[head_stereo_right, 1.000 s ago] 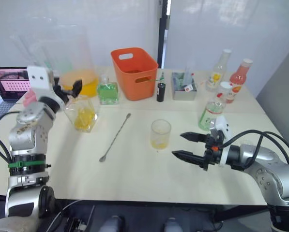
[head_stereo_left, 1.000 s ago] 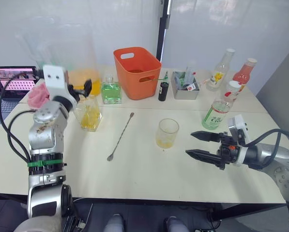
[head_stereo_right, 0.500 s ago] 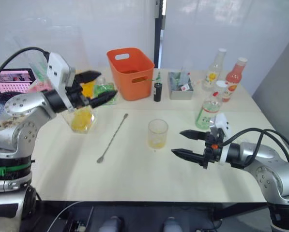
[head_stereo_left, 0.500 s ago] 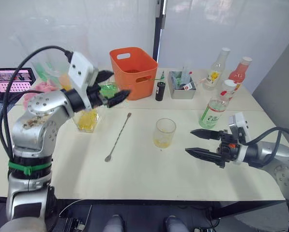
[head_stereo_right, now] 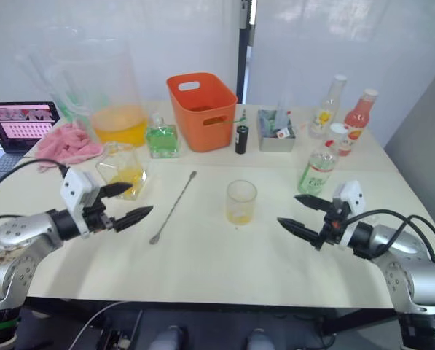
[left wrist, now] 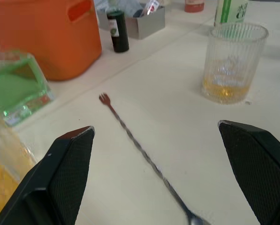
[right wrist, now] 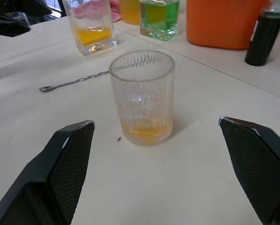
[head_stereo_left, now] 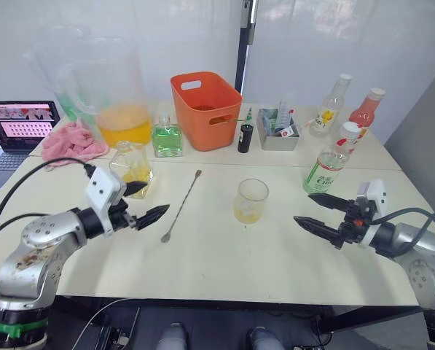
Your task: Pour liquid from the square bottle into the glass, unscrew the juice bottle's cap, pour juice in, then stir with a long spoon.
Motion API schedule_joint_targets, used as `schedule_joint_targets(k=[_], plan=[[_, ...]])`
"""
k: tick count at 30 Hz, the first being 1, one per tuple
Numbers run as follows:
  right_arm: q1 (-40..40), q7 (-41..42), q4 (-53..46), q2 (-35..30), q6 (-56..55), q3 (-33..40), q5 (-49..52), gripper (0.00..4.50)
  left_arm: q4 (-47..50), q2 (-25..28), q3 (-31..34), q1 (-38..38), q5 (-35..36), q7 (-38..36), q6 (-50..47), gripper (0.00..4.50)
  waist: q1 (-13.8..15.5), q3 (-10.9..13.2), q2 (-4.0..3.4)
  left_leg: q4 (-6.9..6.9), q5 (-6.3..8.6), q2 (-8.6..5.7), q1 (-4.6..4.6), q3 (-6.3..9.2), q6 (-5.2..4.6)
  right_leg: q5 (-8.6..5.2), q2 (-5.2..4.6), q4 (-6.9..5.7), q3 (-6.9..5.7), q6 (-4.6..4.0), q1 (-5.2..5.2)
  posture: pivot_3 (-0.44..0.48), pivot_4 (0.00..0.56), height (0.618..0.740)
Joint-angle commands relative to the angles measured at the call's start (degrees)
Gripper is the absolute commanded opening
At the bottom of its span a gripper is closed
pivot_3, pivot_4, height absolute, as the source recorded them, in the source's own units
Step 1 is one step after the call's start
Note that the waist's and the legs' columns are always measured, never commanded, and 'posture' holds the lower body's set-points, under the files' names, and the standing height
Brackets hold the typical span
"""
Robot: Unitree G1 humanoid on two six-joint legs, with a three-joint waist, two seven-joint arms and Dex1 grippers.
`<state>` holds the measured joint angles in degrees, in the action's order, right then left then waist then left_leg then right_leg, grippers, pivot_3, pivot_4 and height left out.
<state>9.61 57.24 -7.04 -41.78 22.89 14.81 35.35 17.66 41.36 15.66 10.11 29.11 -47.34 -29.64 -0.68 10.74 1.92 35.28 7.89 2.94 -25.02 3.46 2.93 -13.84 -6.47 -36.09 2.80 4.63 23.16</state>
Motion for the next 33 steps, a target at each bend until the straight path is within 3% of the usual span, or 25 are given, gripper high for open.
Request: schedule_joint_targets(k=[1,14,23,33], plan=[[-3.4,-0.4,2.9,0.6,-5.6,5.5,-1.3,4.50,-3.5,0.8,5.1,-4.5,-0.2,-2.6,5.4,4.47,0.0,0.0,-0.02,0.00,0.00,0.01,0.00,0.00,0.00,-0.03,0.00,0.02,0.00,-0.02,0.00,0.000,0.150,0.740],[-7.0,-1.3,16.4,2.0,-18.6,9.5,-6.6,4.50,-18.5,3.0,11.5,-10.9,-3.0,-7.1,19.6,4.47,-0.4,0.0,-0.04,-0.23,-0.02,0.08,0.40,-0.33,-0.02,-0.10,0.00,0.04,0.22,-0.17,-0.06,0.000,0.150,0.740],[-7.8,-2.0,16.2,2.8,-18.7,9.7,-6.5,4.50,-15.7,3.5,11.2,-11.0,0.1,-8.8,15.6,4.47,-0.3,0.0,-0.04,-0.27,-0.01,0.08,0.42,-0.48,-0.02,-0.10,0.01,0.05,0.39,-0.15,-0.03,0.000,0.150,0.740],[-8.0,-5.4,10.4,4.7,-13.5,10.2,-3.2,4.50,-3.6,4.6,11.1,-0.8,15.6,-7.4,0.2,4.47,-0.2,0.0,-0.04,-0.29,-0.02,0.10,0.43,-0.51,-0.02,-0.09,0.05,0.05,0.48,-0.12,-0.03,0.000,0.150,0.740]])
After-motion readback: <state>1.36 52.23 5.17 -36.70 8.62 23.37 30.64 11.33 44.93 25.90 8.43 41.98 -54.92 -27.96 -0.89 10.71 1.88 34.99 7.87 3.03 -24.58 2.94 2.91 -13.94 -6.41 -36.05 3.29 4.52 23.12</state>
